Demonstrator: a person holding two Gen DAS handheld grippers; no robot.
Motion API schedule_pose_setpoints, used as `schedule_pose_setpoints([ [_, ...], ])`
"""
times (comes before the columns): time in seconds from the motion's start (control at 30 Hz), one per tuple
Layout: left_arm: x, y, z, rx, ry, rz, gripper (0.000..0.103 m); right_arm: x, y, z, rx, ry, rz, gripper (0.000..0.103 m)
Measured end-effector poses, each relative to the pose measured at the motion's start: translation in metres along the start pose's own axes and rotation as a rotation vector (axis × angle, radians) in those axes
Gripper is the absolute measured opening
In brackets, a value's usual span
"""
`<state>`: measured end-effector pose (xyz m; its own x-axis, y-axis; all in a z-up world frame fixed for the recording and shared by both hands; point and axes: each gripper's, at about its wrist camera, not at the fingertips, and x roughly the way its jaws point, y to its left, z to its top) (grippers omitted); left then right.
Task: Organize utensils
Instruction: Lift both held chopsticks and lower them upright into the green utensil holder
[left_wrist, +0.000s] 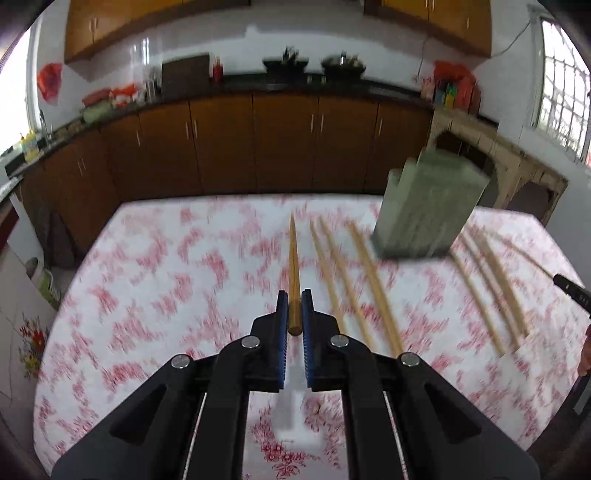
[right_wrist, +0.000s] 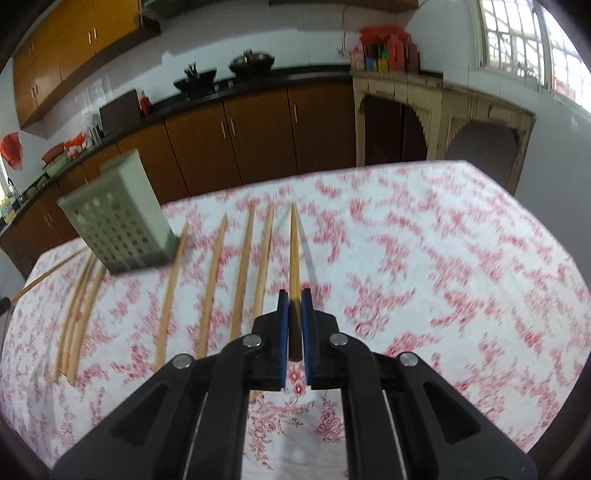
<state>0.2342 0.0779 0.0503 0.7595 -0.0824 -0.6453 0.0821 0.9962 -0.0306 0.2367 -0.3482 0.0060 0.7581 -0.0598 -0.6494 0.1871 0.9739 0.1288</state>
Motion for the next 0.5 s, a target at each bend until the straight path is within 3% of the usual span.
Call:
schedule_pose_setpoints([
  [0.23, -0.035, 0.001, 0.036, -0.041, -0.149, -0.022, 0.008, -0.034, -0.003, 0.024, 0.011, -0.114, 0.018, 0.008],
  [0.5, -0.056, 0.004, 0.065, -0.069, -0.244, -0.02, 0.008, -0.054, -0.003, 0.052, 0.03, -0.201, 0.032, 0.008],
])
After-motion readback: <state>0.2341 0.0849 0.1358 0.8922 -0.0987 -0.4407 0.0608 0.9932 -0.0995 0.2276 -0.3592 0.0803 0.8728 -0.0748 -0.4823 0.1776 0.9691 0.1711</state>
